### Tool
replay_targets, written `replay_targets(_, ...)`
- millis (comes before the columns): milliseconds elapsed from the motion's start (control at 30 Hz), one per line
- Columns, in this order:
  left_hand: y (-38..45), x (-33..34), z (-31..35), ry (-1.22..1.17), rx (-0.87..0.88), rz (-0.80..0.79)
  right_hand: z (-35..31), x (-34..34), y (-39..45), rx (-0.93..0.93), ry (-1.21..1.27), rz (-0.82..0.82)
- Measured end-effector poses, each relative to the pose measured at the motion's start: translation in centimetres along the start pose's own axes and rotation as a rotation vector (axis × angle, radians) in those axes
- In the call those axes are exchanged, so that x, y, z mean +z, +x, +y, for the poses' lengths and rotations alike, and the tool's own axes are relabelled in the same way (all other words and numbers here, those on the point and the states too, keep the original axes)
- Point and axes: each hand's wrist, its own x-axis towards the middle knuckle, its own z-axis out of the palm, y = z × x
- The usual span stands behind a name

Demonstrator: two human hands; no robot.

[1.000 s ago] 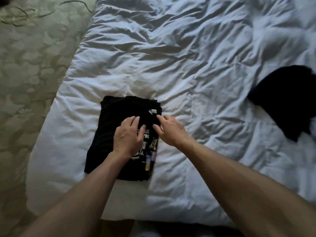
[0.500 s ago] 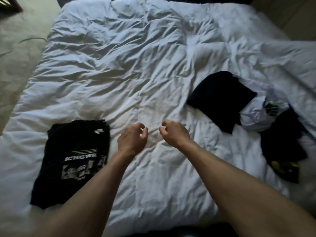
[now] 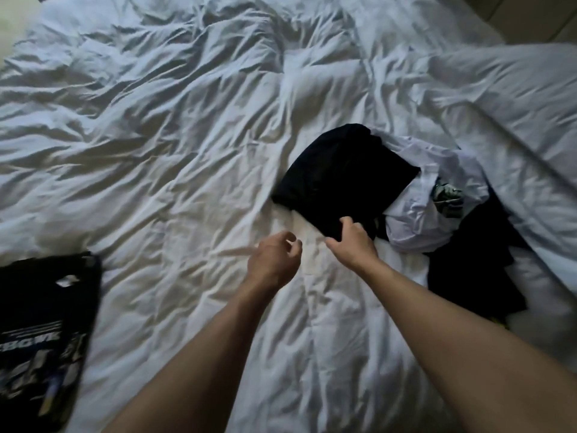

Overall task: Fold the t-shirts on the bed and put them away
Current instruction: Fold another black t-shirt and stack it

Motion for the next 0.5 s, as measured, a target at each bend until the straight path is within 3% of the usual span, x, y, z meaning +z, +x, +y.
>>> replay_targets(267, 3.5, 3.5, 0.0, -0.021, -0.067, -0.019, 5.1, 3.2, 6.5, 0.13, -0.055, -0.173)
replay_targets(367, 4.3, 4.8, -0.4, -0.034, -0.102, -0.048, 5.4, 5.0, 7.2, 0.127, -0.205, -0.074)
replay_targets(500, 4.7, 5.9, 0.2, -0.016, -0.109, -0.079, 5.5, 5.1, 7.7, -0.024, -0.325, 0.15)
